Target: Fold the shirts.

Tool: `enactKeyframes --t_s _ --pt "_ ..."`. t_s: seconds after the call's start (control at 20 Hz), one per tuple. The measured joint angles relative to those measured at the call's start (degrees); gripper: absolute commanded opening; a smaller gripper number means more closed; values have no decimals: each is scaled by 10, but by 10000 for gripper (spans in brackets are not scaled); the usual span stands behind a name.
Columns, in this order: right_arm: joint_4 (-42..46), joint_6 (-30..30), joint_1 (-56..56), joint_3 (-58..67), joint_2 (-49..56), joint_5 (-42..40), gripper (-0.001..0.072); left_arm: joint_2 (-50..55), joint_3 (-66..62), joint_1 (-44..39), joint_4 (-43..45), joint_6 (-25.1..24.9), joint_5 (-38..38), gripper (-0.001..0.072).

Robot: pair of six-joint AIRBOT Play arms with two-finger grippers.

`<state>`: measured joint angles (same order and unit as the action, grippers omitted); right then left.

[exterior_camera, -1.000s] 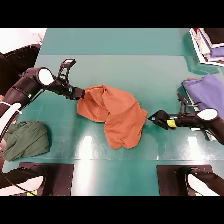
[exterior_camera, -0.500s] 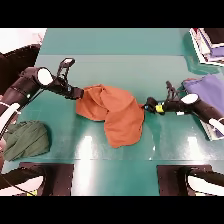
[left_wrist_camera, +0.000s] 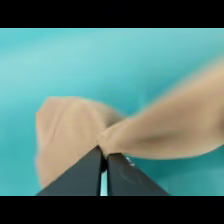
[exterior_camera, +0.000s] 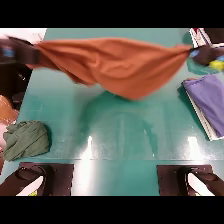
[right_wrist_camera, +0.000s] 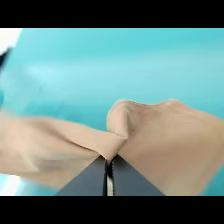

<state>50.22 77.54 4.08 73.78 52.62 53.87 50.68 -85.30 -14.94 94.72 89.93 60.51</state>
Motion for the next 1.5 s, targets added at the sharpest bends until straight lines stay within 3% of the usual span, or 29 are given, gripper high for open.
enactKeyframes --t_s 0.45,0.7,0.95,1.15,1.4,1.45,1.5 --pt "20 1 -155 199 -96 163 13 -111 -108 0 -105 -58 59 23" --pt "25 26 -180 280 -18 245 13 -71 -81 0 -146 -74 153 24" --pt "97 57 -79 235 127 274 13 24 71 0 -179 -81 190 24" --pt "155 68 -8 185 254 242 13 125 170 0 -189 -119 111 24" --pt "176 79 24 225 365 209 20 238 155 0 -146 -132 -57 29" --pt "178 82 27 240 377 207 106 251 143 0 -135 -129 -84 221" --pt "178 85 28 257 386 204 287 261 132 0 -123 -127 -107 399"
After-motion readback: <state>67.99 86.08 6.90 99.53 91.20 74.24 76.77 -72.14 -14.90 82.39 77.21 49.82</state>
